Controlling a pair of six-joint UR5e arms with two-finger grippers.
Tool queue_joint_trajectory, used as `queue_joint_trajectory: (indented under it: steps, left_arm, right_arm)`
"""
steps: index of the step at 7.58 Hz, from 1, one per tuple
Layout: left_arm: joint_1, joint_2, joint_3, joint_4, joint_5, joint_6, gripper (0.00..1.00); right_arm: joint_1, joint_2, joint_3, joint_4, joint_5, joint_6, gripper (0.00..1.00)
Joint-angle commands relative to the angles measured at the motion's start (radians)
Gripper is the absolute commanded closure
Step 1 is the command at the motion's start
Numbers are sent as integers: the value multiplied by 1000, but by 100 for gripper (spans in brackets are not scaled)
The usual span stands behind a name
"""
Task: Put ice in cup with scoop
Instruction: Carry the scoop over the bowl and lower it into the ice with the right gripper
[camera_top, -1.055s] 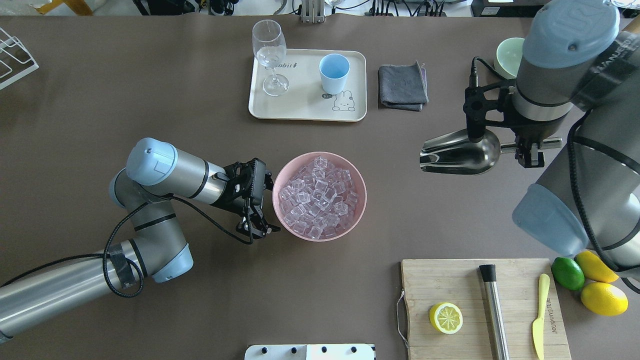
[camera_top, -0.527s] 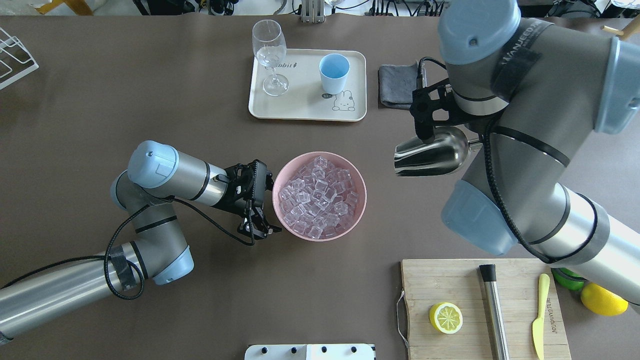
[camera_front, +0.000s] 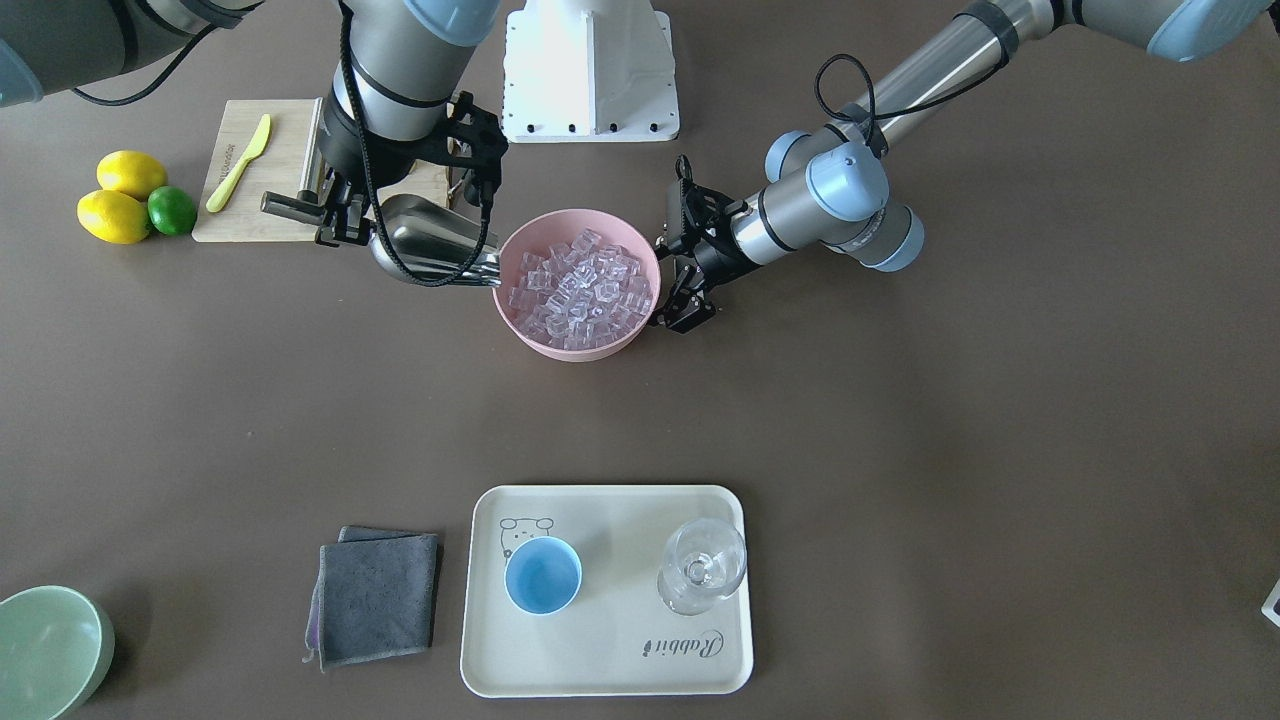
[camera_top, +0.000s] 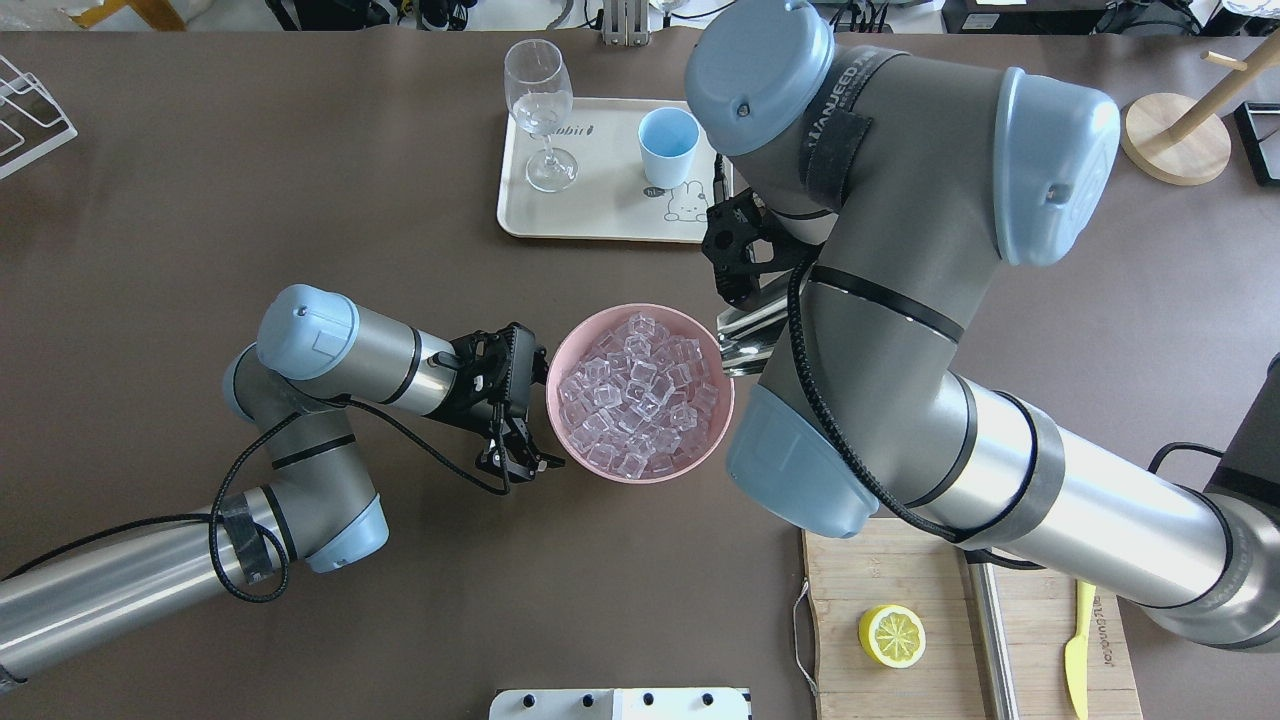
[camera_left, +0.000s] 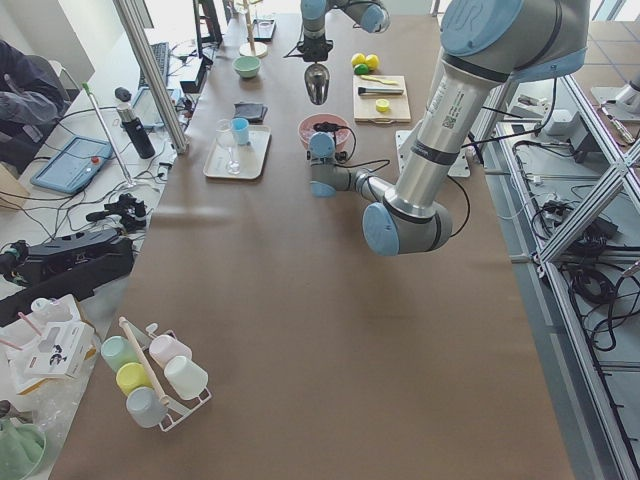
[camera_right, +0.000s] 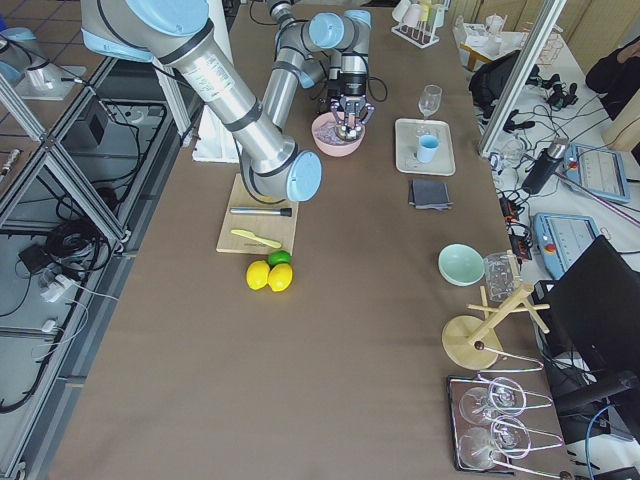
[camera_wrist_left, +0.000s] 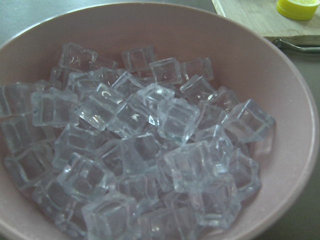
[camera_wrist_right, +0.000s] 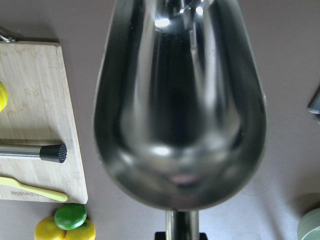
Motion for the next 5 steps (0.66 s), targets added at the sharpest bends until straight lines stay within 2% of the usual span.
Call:
queue_joint_trajectory:
  steps: [1,5]
  left_arm:
    - [0,0,0,-4,0,0,2]
    - [0,5,0,-5,0,0,2]
  right_arm:
    - [-58,13,-26,-7,-44,4,100]
    - [-112,13,-74,-9,-84,17,100]
